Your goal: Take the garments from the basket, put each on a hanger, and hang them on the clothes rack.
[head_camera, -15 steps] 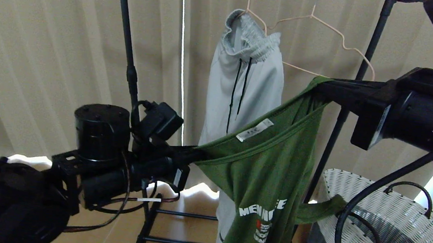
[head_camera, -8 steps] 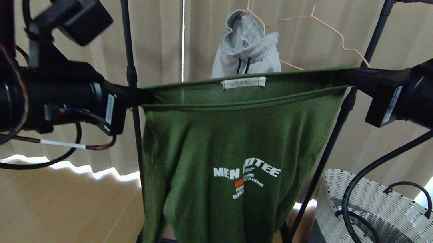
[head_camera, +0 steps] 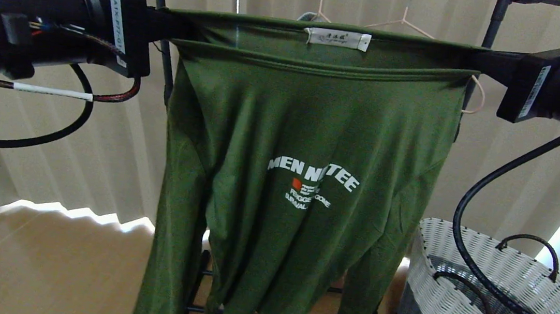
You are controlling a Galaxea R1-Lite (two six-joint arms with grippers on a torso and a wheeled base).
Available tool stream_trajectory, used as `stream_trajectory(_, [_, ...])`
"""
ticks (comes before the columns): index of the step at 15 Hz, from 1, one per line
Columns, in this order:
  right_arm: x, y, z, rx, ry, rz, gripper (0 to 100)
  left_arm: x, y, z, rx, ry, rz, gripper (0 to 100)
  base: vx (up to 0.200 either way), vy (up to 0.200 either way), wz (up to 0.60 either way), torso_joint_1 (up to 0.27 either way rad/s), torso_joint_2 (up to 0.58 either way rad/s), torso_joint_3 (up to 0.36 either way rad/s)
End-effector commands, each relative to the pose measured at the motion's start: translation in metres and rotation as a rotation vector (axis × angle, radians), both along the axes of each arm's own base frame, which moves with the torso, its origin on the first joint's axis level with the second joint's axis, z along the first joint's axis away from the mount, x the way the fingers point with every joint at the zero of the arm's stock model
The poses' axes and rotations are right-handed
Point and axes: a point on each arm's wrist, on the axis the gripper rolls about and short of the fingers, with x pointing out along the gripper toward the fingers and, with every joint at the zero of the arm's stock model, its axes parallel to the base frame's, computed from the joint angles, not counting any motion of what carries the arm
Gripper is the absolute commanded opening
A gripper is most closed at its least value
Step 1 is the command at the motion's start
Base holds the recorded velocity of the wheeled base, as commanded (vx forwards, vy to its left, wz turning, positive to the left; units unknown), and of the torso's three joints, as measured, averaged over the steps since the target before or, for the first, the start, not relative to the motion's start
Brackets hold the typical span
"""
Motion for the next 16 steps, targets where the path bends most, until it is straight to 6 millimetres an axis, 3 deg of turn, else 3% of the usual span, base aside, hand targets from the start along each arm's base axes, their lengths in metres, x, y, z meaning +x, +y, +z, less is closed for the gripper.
stream_trajectory(1, [0.001,0.000,-0.002,-0.002,0.009,0.000,0,0.002,-0.003,-0.004,0.008,0.013,-0.001,0,0.000,0.000,0.00,0.000,0.00,0.000])
stream_trajectory(7, [0.003,0.001,-0.012,0.021,0.057,-0.004,0,0.003,-0.009,-0.020,-0.004,0.088,-0.007,0,0.000,0.000,0.00,0.000,0.00,0.000])
stream_trajectory(10, [0.011,0.000,-0.017,0.005,0.079,-0.028,0,0.019,-0.024,-0.036,-0.013,0.151,0.184,0,0.000,0.000,0.00,0.000,0.00,0.000])
stream_trajectory(16, [0.012,-0.002,-0.021,0.003,0.090,-0.039,0,0.020,-0.039,-0.045,-0.006,0.180,0.170,0,0.000,0.000,0.00,0.000,0.00,0.000])
